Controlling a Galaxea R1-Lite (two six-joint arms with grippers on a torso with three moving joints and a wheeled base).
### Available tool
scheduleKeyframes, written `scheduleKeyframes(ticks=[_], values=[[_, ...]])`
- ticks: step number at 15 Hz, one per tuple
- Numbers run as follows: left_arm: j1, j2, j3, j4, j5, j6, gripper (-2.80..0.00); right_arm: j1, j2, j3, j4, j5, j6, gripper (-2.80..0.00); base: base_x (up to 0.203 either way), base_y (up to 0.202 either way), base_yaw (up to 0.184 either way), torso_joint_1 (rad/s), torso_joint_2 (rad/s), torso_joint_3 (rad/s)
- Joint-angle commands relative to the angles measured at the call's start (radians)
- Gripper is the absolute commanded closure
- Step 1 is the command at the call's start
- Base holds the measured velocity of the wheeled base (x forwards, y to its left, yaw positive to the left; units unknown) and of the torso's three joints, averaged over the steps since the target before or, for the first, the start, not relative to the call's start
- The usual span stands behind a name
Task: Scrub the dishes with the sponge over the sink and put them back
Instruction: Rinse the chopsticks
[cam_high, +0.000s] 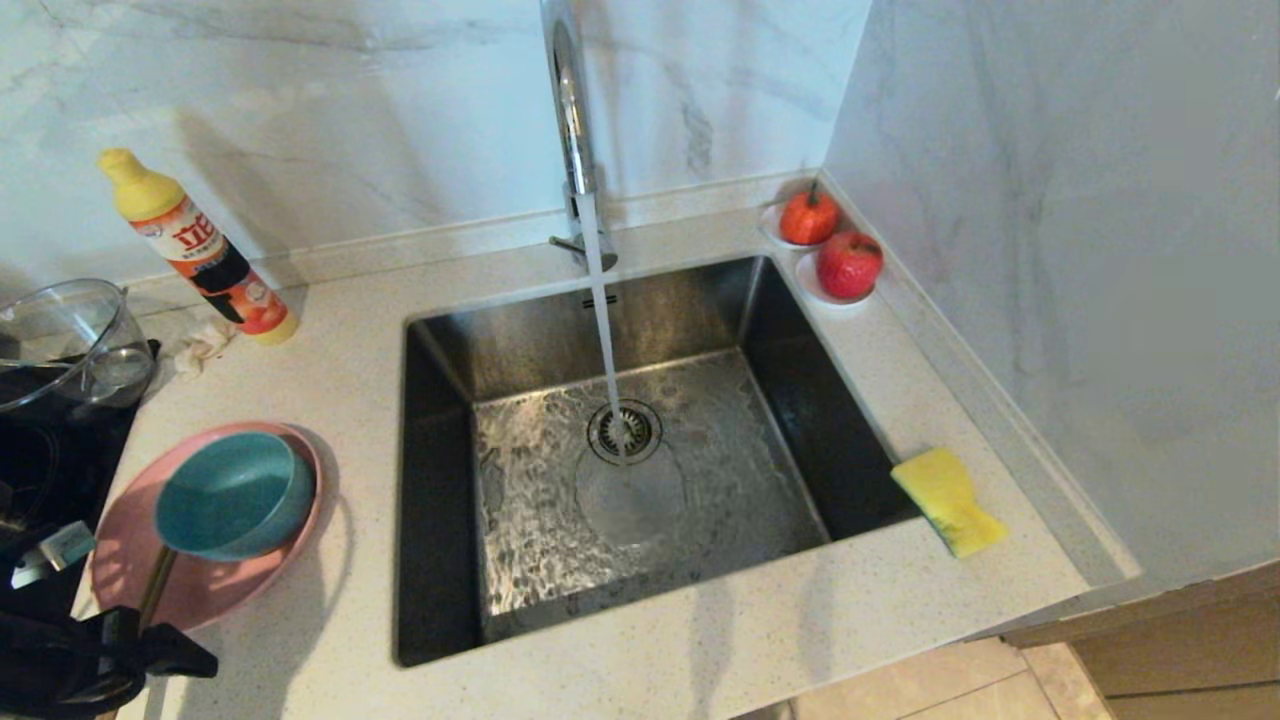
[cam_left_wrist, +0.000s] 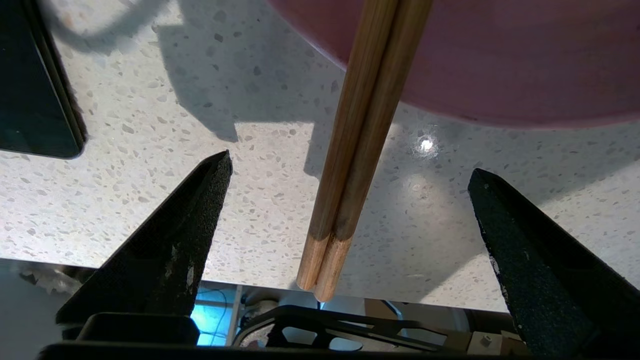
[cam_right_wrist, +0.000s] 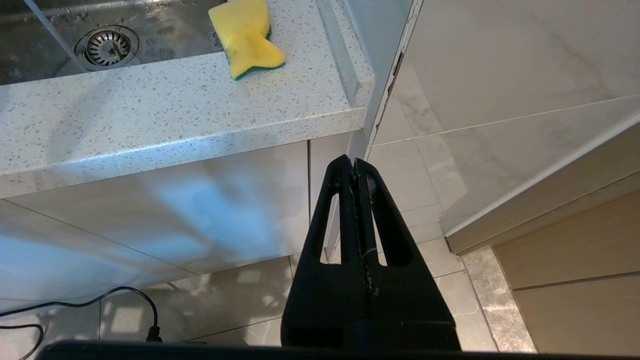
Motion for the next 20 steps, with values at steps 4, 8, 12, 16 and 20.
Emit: scheduleKeyframes(ticks=[4, 8, 12, 16, 20], values=[[0.000, -0.005, 0.003, 0.002, -0.004, -0.002, 0.00, 0.001, 0.001, 0.000, 0.000, 0.001, 0.000, 0.00, 0.000, 0.000, 0.000, 0.000, 0.00, 0.000], [0.000, -0.005, 0.005, 0.002, -0.004, -0.003, 0.00, 0.000, 0.001, 0.000, 0.000, 0.001, 0.000, 0.00, 0.000, 0.000, 0.000, 0.000, 0.00, 0.000], [0.000, -0.012, 0.022, 0.003, -0.011, -0.003, 0.00, -0.001, 0.001, 0.000, 0.000, 0.001, 0.000, 0.00, 0.000, 0.000, 0.000, 0.000, 0.00, 0.000], [0.000, -0.079, 0.017, 0.005, -0.050, -0.004, 0.00, 0.000, 0.000, 0.000, 0.000, 0.001, 0.000, 0.00, 0.000, 0.000, 0.000, 0.000, 0.00, 0.000], [0.000, -0.247, 0.005, 0.012, -0.042, -0.037, 0.00, -0.001, 0.001, 0.000, 0.000, 0.001, 0.000, 0.00, 0.000, 0.000, 0.000, 0.000, 0.00, 0.000]])
